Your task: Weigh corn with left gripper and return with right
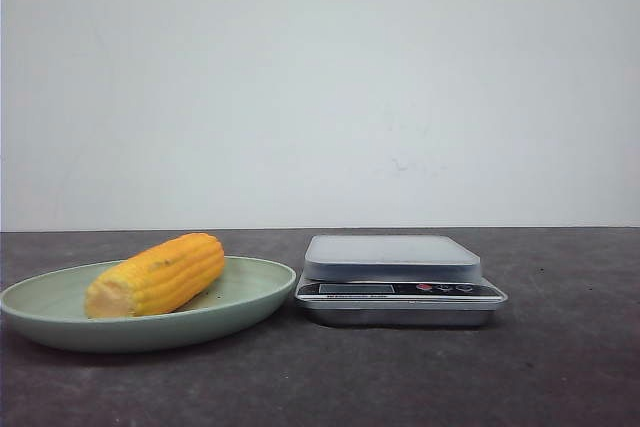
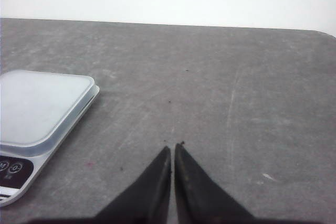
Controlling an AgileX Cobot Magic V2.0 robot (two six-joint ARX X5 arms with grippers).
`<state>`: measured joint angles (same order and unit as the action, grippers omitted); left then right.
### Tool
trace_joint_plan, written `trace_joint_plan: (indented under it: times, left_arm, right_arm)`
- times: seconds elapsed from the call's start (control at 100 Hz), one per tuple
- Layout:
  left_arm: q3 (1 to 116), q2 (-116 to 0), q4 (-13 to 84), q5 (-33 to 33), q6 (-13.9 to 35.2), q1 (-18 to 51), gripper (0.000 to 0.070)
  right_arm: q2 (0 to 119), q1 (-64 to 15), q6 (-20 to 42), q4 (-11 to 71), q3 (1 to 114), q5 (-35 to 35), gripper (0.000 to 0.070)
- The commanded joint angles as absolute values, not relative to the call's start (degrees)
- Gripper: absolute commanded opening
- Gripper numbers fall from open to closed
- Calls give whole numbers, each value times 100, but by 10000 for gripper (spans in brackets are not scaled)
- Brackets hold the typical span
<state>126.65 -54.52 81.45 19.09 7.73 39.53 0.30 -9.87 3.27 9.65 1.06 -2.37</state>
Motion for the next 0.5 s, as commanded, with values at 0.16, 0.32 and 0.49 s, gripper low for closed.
trace_joint_plan:
  times: [0.16, 0.32, 0.49]
  left_arm:
    - [11150, -5334, 6252, 351, -587, 2910, 0]
    - [8897, -4772, 4276, -760, -635, 1870, 0]
    - [6519, -3933, 2515, -1549, -148, 974, 0]
  right_arm:
    - [21, -1004, 368, 899, 80, -239, 7]
    - [21, -1004, 368, 899, 80, -239, 7]
    - [21, -1004, 368, 902, 80, -242, 7]
